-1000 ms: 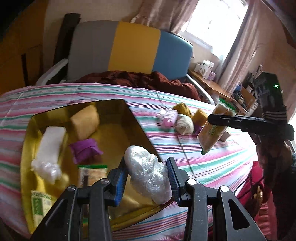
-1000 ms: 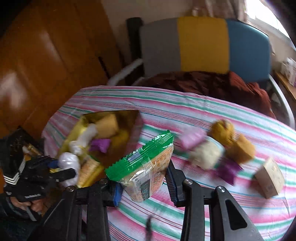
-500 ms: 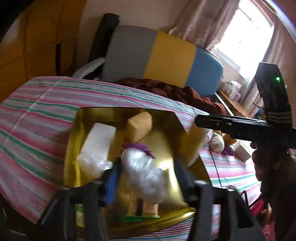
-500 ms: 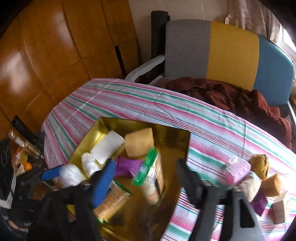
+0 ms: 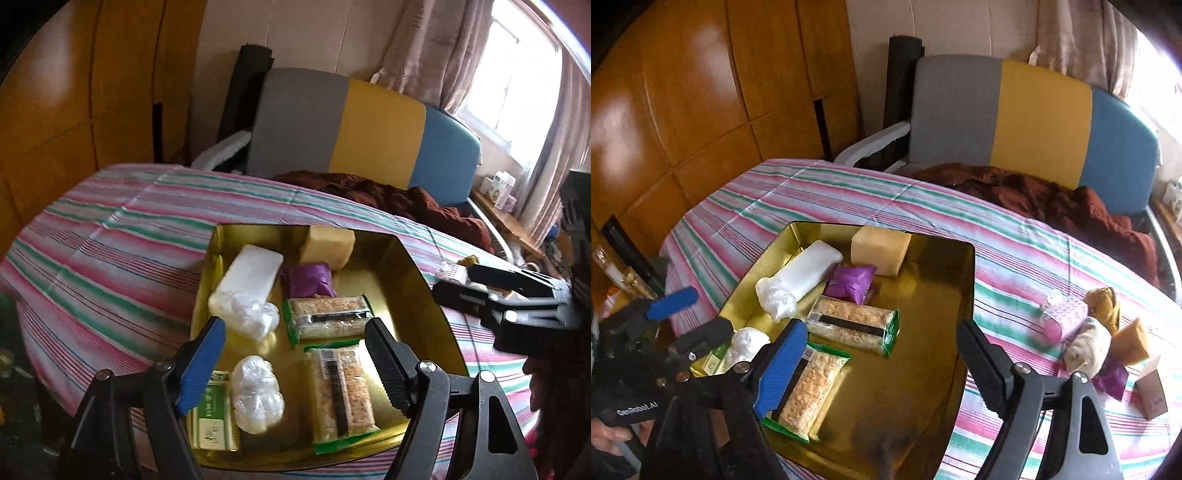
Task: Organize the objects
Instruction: 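Carry the bundle and cracker packet into the gold tray and open both, then withdraw both grippers from the tray toward the remaining items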
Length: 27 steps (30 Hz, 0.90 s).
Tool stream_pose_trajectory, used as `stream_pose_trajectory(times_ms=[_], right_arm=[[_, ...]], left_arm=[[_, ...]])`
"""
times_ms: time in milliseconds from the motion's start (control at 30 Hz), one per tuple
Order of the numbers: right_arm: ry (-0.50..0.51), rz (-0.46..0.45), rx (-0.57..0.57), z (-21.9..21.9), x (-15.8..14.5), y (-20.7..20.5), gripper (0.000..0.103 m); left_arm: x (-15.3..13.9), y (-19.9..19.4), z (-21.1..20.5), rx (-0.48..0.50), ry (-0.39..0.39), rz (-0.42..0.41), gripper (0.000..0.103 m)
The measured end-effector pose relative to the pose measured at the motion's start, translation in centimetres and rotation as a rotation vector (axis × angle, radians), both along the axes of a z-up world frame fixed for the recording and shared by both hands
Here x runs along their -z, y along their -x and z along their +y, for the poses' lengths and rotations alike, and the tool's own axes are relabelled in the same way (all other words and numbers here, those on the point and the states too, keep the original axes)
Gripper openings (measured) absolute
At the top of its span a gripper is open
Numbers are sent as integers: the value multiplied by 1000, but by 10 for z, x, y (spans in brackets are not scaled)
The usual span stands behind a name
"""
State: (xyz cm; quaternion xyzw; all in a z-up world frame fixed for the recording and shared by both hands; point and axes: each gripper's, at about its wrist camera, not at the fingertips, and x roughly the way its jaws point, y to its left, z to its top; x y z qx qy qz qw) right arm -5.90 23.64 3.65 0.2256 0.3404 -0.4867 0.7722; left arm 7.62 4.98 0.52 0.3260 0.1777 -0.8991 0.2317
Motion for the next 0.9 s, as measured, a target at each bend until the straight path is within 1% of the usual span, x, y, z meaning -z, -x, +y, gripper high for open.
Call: stream_pose_trajectory(times_ms=[167,300,333,533,667,900], right_arm=[[51,20,34,16,3,0,88],[57,11,42,22,2,4,88],[57,9,15,22,2,4,88],[68,-1,32,27,0,14,88],[70,-9,47,29,0,23,88],[82,-12,72,30,-1,35,88]], left_arm=[[-6,-2,11,-8,85,-2,85],[-9,-2,19,0,121,-4,85],[-10,-1,20,3,128,-6,85],[-13,2,31,25,151,-12,85],[-15,4,40,40,182,-18,85],[-15,10,50,64,198,-31,85]])
